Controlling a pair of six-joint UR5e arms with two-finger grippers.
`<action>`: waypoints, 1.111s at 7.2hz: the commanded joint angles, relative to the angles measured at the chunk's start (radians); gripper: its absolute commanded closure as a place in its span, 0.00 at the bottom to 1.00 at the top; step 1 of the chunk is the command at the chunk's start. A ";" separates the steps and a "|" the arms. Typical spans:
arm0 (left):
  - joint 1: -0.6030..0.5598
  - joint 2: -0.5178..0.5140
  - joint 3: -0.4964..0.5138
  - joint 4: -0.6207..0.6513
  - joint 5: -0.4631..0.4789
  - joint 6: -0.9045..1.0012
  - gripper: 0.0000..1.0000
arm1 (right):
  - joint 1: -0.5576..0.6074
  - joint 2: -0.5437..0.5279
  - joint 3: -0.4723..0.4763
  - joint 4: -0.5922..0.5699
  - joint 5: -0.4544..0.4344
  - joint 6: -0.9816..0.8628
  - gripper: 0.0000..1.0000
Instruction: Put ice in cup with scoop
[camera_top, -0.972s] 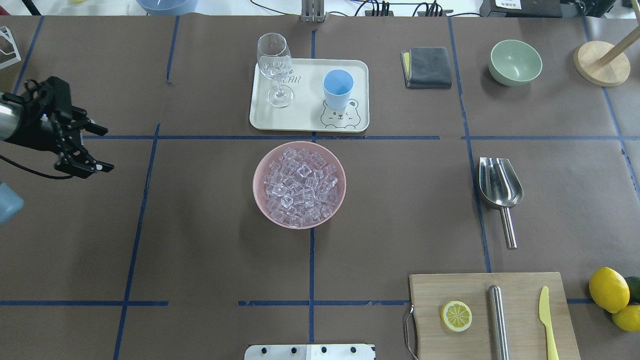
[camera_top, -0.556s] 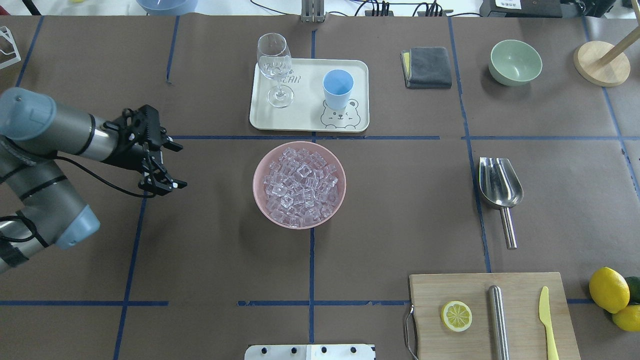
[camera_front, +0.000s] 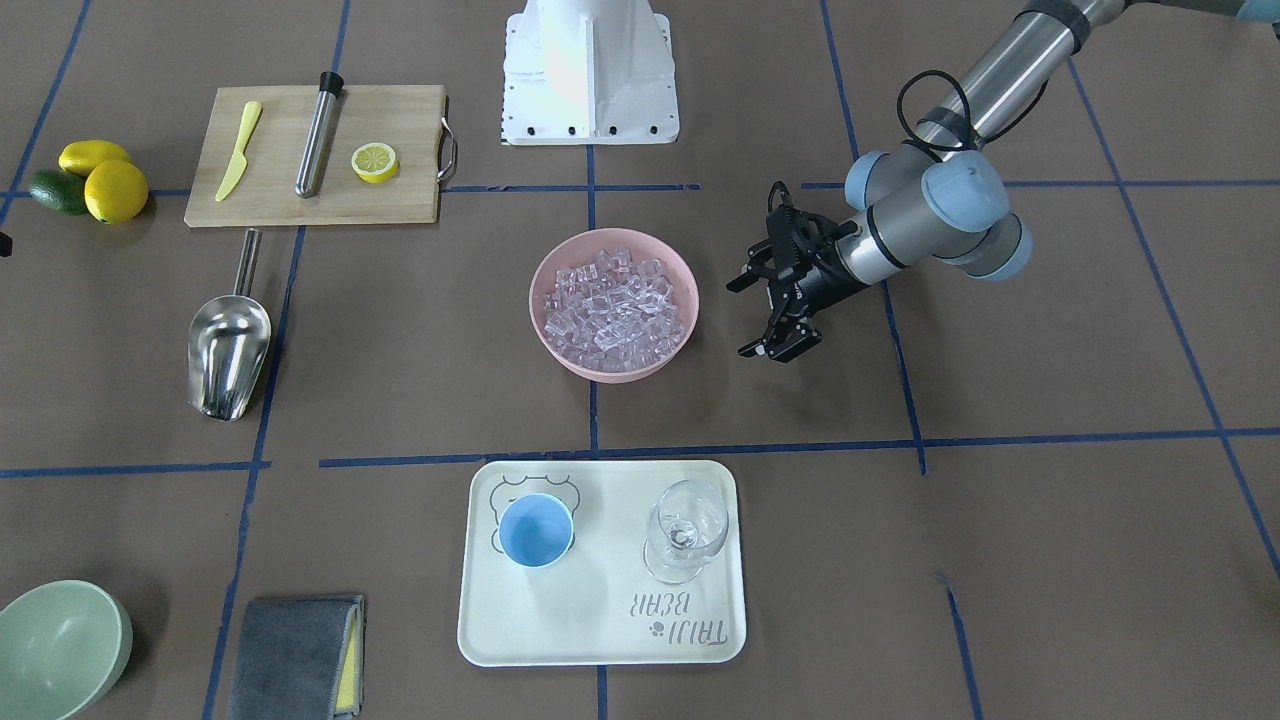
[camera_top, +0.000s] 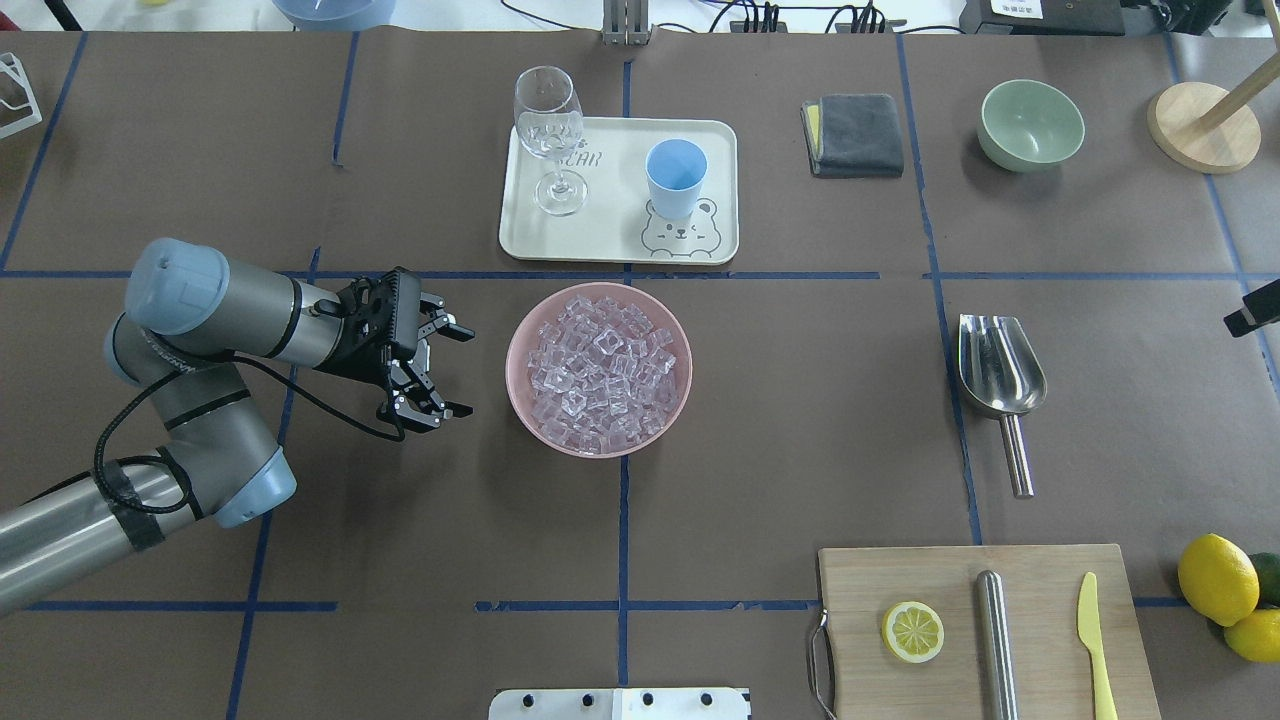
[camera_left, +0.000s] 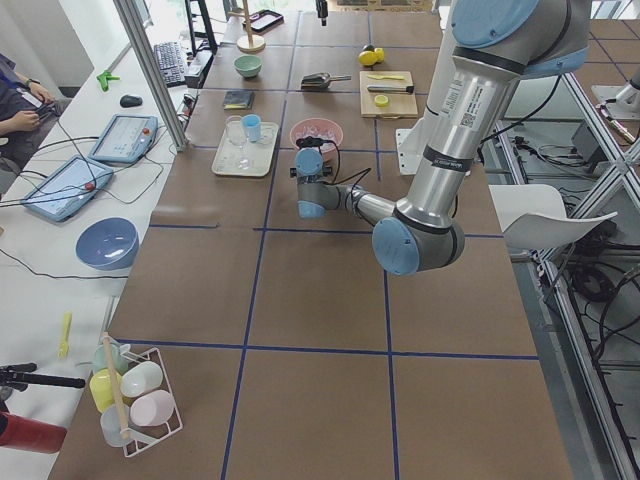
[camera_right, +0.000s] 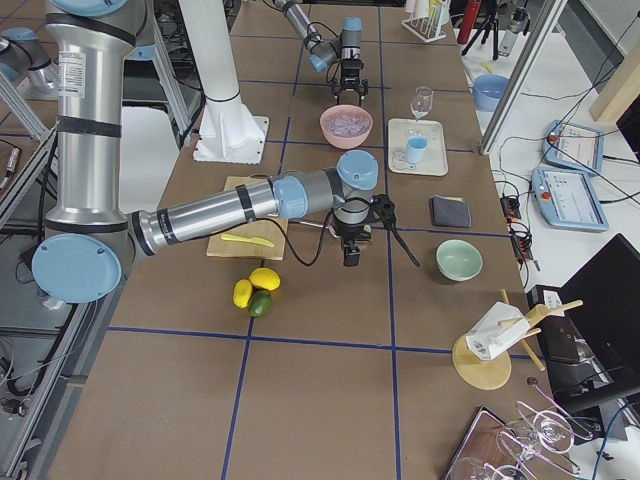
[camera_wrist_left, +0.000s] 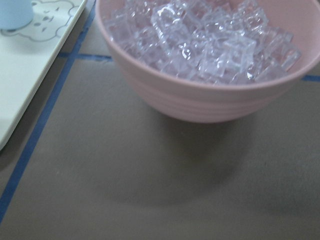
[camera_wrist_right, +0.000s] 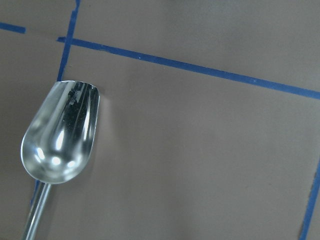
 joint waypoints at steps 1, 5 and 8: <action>0.006 -0.014 0.003 -0.006 0.007 -0.001 0.00 | -0.141 -0.016 0.003 0.208 -0.082 0.298 0.00; 0.006 -0.021 0.003 -0.006 0.014 -0.010 0.00 | -0.368 -0.084 0.006 0.484 -0.189 0.713 0.00; 0.006 -0.020 0.003 -0.006 0.014 -0.010 0.00 | -0.597 -0.084 0.047 0.476 -0.389 0.821 0.00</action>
